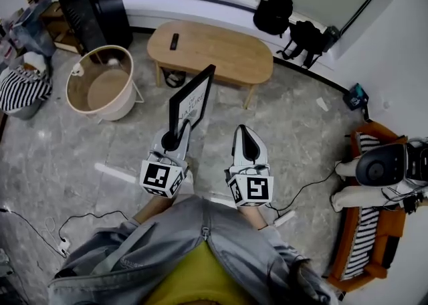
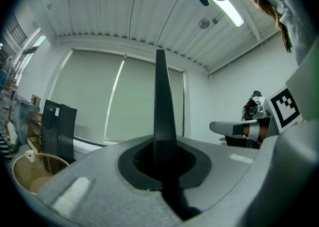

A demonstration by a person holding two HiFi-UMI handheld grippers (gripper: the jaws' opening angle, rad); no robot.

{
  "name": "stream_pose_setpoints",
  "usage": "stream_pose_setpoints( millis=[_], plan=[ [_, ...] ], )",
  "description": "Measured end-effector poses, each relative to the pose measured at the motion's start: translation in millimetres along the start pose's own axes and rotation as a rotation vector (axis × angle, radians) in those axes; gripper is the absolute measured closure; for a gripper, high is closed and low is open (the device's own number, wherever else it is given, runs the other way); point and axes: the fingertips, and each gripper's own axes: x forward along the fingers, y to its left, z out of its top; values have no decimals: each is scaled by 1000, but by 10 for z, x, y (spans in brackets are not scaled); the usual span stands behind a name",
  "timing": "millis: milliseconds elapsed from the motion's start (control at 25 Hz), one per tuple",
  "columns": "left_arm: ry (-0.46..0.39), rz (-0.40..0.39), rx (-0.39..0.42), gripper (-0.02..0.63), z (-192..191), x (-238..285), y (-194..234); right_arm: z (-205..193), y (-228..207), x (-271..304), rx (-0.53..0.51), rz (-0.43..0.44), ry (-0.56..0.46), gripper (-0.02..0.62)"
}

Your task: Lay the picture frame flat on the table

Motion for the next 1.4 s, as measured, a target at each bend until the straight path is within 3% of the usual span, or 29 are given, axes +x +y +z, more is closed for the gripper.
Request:
stream_pose_setpoints(
  millis=[640, 1120, 1400],
  plan=[
    [17, -90, -15, 597, 45, 1584, 1312, -223, -371, 1851, 2, -106, 23, 601],
    [40, -100, -63, 597, -106, 2138, 1596, -366, -716, 2422, 19, -132, 52, 601],
    [23, -90, -57, 597, -184, 2732, 1970, -438, -977, 3176, 16, -100, 16, 601]
  ],
)
